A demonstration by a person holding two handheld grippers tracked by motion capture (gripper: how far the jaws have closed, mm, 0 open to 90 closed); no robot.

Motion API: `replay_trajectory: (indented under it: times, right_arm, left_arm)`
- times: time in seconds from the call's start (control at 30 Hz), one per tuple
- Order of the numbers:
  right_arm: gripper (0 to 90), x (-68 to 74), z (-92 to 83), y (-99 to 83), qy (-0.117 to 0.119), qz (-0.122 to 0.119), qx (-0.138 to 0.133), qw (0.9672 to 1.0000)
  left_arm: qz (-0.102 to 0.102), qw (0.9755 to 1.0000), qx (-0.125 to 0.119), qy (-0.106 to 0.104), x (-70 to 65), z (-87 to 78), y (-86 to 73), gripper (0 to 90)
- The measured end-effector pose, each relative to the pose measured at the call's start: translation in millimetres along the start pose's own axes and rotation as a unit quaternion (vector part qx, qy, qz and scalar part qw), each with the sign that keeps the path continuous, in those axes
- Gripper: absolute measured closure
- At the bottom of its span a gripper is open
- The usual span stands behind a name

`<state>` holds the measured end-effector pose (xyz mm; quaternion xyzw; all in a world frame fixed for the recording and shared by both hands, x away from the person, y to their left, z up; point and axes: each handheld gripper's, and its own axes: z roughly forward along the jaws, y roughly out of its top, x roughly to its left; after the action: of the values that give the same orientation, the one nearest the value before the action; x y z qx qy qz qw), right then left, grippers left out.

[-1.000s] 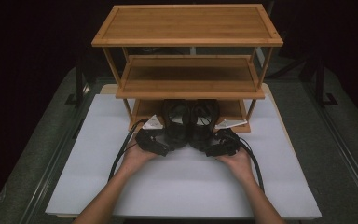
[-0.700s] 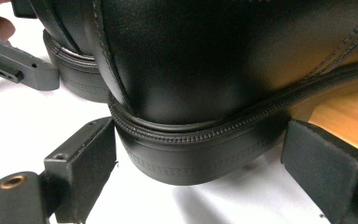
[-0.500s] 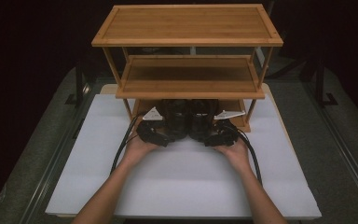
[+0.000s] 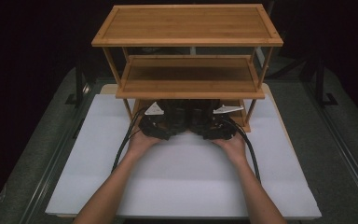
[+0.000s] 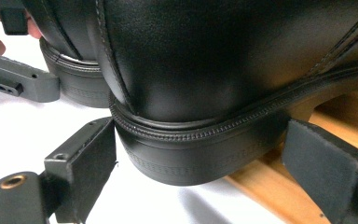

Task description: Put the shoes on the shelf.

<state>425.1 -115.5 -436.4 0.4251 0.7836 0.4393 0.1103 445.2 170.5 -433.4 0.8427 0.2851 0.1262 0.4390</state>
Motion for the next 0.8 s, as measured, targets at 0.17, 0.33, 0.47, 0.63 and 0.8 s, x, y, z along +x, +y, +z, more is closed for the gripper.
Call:
replay_trajectory:
  times: [0.17,0.33,0.47,0.63,0.8]
  right_arm:
    - [10.3,-3.1,7.7,3.8,-0.013,-0.006,0.004,0.9999]
    - [10.3,-7.0,13.3,6.8,-0.020,0.001,0.000,0.9998]
    - [10.3,-7.4,17.0,7.1,-0.029,0.007,0.006,0.9995]
    - [10.2,-9.6,21.9,4.8,-0.033,0.000,0.012,0.9994]
    - [10.2,-8.7,27.3,1.7,-0.039,0.010,0.018,0.9990]
  left_arm:
    - [-0.005,0.9999,0.007,0.009,4.7,6.7,0.7,9.7]
    - [-0.005,0.9999,0.005,0.015,9.9,10.9,5.0,9.6]
    - [0.004,0.9996,0.019,0.019,13.5,15.8,5.9,9.7]
    - [0.010,0.9992,0.028,0.026,14.8,20.4,4.4,9.7]
    - [0.012,0.9990,0.038,0.020,17.0,24.0,1.4,9.6]
